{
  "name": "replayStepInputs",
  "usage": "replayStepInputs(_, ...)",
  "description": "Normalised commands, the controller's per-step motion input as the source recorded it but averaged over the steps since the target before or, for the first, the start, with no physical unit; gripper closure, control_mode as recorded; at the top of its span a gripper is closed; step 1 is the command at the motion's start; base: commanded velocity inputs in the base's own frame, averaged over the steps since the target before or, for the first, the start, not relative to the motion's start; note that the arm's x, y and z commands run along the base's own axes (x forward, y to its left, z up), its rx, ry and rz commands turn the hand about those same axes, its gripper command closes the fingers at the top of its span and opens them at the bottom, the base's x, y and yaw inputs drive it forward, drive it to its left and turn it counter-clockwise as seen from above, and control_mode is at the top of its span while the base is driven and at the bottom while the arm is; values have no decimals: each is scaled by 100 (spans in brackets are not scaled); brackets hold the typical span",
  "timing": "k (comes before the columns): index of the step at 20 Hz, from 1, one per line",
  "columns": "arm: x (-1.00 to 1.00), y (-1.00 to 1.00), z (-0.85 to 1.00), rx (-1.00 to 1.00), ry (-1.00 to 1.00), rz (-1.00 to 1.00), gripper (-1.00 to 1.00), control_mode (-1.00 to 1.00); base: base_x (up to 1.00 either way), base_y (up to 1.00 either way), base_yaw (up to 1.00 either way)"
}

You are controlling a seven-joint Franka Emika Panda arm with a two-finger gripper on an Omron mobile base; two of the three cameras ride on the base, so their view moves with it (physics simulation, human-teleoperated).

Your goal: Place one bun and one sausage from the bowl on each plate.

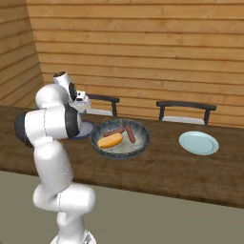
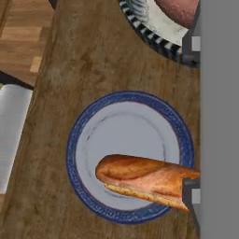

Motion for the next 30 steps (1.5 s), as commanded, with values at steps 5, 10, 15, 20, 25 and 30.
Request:
replayStepInputs(5, -77, -100, 61, -7, -16, -1, -100, -100, 0, 0, 0)
replayStepInputs(10, -99, -100, 31, 14, -13, -8, -100, -100, 0, 0, 0)
replayStepInputs(15, -47, -99, 9, -6, -9, -1, -100, -100, 0, 0, 0)
replayStepInputs(20, -12, -92, -30, -9, 0, 4, -100, -100, 0, 0, 0)
replayStepInputs(25, 1, -58, -2, 0, 0, 14, -100, -100, 0, 0, 0)
replayStepInputs(30, 21, 2, -23, 0, 0, 15, -100, -100, 0, 0, 0)
